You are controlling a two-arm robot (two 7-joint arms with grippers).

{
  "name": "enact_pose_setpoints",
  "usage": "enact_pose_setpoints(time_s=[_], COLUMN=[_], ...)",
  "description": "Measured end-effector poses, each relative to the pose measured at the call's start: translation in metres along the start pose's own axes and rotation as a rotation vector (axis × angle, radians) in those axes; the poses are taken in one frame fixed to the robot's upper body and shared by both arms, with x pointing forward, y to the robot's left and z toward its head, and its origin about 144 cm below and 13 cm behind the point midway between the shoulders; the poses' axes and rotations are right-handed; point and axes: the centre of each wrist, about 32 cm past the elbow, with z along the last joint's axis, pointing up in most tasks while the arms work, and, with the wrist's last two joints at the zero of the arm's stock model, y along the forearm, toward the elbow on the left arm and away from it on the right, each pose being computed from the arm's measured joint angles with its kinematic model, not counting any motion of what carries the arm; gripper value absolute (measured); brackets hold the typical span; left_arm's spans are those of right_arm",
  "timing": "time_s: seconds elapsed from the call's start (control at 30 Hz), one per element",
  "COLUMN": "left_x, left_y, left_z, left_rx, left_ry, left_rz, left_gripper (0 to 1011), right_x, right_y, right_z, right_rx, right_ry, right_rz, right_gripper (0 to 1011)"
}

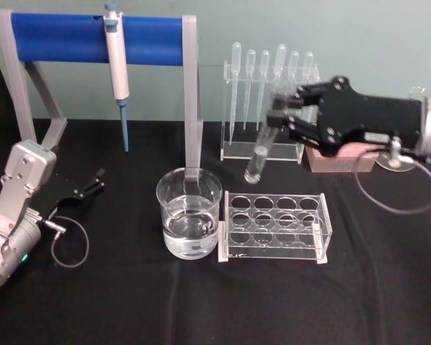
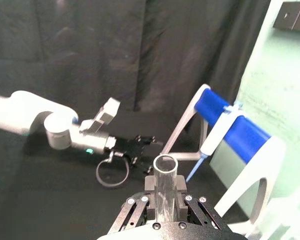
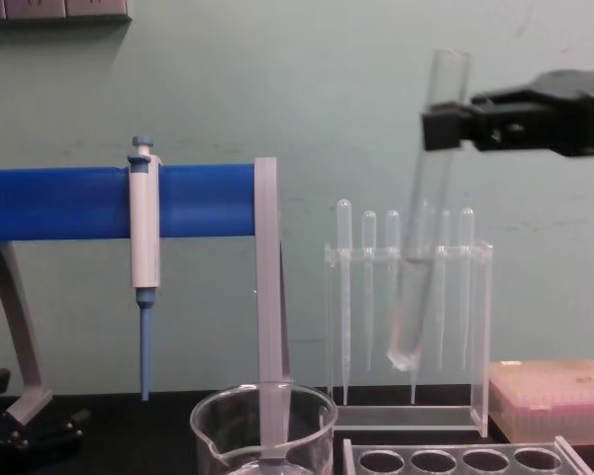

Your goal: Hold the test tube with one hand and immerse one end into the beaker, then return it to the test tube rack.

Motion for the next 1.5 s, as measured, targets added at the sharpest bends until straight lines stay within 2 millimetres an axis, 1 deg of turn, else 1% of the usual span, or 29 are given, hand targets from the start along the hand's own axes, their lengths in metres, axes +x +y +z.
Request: enact_pose_setpoints(time_s=[0.2,0.4,0.57,0.83,1.5], left_x=[0.000,0.000,0.000,0.000,0.000], left_y=[0.000,0.000,0.000,0.000,0.000], left_z=[0.000,0.000,0.000,0.000,0.000], left_rx=[0.000,0.000,0.000,0.000,0.000], left_ry=[0.000,0.000,0.000,0.000,0.000], left_rz=[0.000,0.000,0.000,0.000,0.000], left_gripper=[1000,1000,1000,1000,1000], right_x=[-0.014,-0.019,-0.022,-0.025,-0.026], right_y=[-0.017,-0.025,-0.028,-0.027,-0.014], right_z=[-0.010,-0.021,-0.031,-0.045,-0.069], right_rx=[-0.020,-0.036,-0.045,-0.054,-0.069], right_ry=[0.003,0.011,0.024,0.040,0.072], right_rz=[0.013,0.013,0.005,-0.027,-0.062], right_gripper=[235,235,236,236,235])
